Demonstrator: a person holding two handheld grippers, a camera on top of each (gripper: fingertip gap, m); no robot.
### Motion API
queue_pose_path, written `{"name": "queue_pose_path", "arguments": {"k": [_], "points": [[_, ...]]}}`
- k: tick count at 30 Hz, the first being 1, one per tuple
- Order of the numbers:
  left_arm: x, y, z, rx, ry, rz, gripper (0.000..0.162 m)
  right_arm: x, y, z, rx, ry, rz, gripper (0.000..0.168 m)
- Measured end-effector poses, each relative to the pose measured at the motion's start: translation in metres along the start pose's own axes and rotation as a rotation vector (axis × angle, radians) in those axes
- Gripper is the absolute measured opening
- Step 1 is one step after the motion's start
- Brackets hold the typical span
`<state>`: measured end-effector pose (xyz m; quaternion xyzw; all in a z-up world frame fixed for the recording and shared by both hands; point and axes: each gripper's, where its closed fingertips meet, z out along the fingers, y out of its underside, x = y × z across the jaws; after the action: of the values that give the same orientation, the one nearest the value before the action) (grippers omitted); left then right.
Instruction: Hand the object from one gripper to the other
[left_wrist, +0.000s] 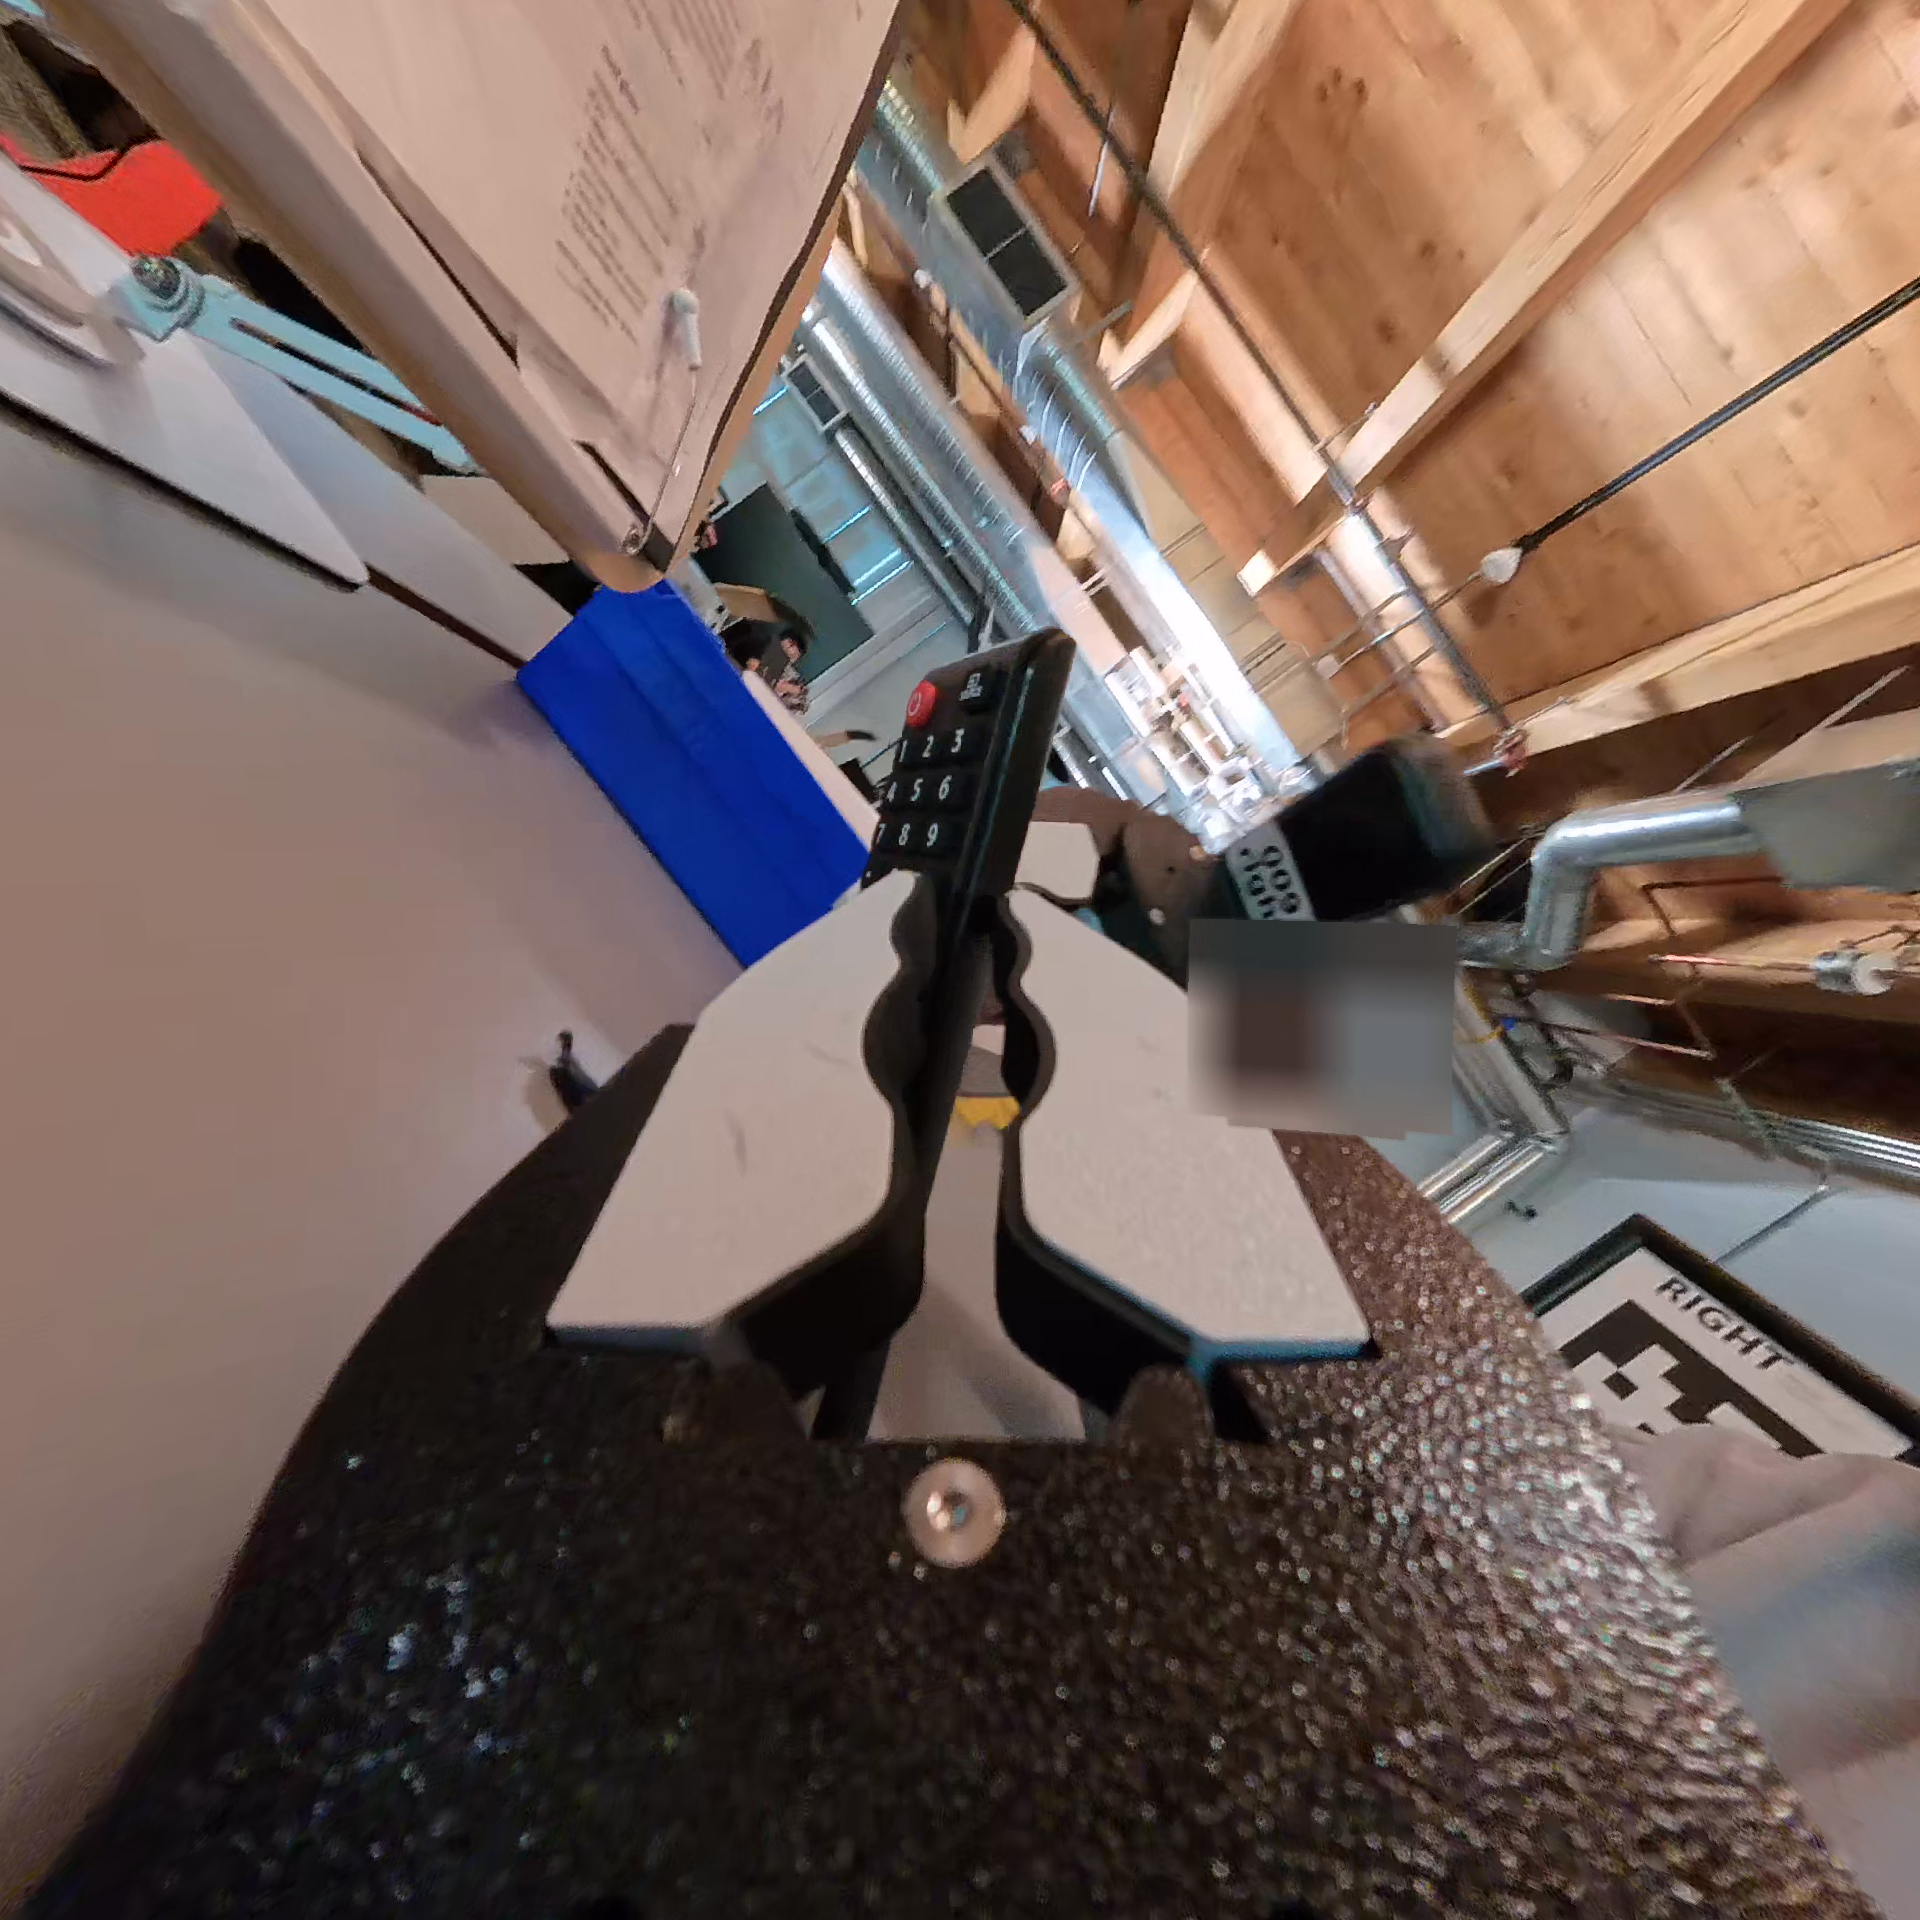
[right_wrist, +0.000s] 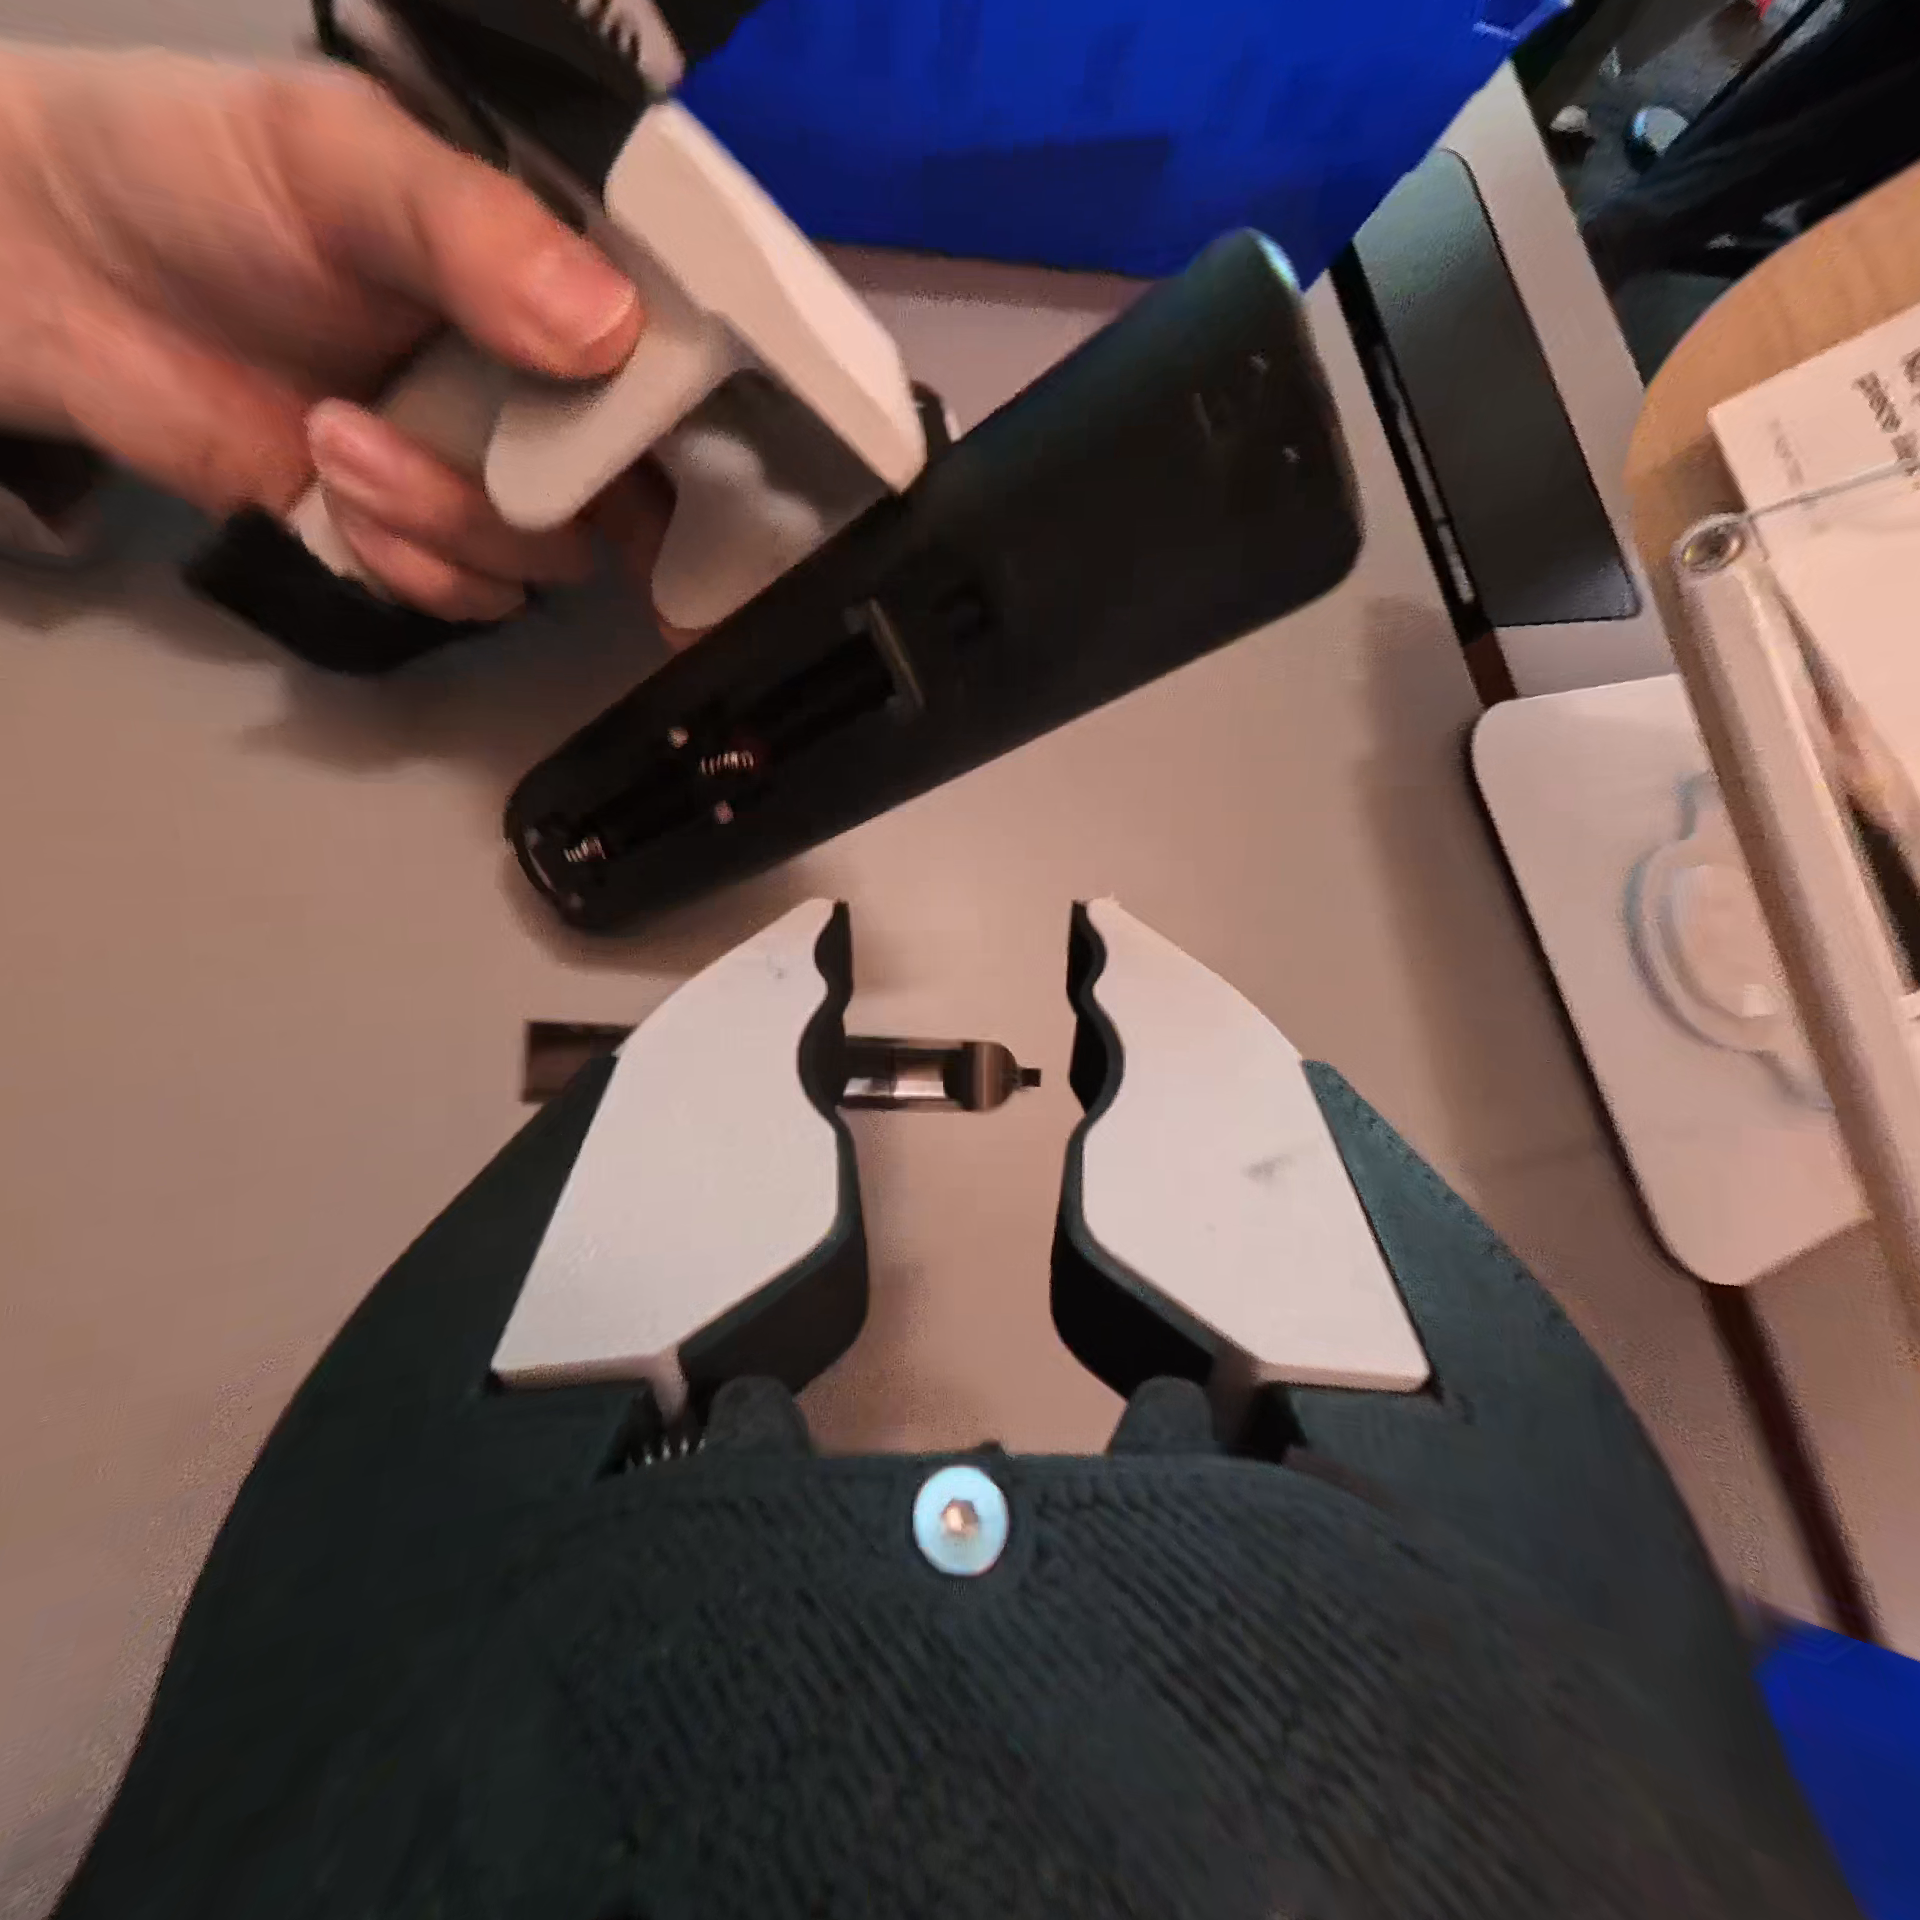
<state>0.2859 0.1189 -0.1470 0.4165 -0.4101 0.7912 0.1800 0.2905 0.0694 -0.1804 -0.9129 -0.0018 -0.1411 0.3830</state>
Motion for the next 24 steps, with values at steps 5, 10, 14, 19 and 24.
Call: {"name": "queue_pose_path", "arguments": {"k": [5, 10, 14, 19, 24], "points": [[0.015, -0.008, 0.000, 0.056, 0.072, 0.021, 0.010, -0.013, -0.029, 0.009, 0.278, -0.245, 0.329, 0.049], [0.030, -0.017, -0.003, 0.118, 0.178, 0.033, 0.010, -0.045, -0.036, 0.018, 0.328, -0.475, 0.337, 0.029], [0.039, -0.006, 0.001, 0.029, 0.161, 0.249, 0.012, -0.048, -0.027, 0.000, 0.266, -0.535, 0.327, 0.026], [0.032, 0.029, 0.011, -0.233, 0.057, 0.444, 0.047, -0.065, 0.020, -0.035, -0.007, -0.574, 0.186, 0.024], [0.035, 0.079, 0.010, -0.525, 0.138, 0.475, 0.035, -0.085, 0.042, -0.052, -0.136, -0.679, 0.162, 0.021]]}}
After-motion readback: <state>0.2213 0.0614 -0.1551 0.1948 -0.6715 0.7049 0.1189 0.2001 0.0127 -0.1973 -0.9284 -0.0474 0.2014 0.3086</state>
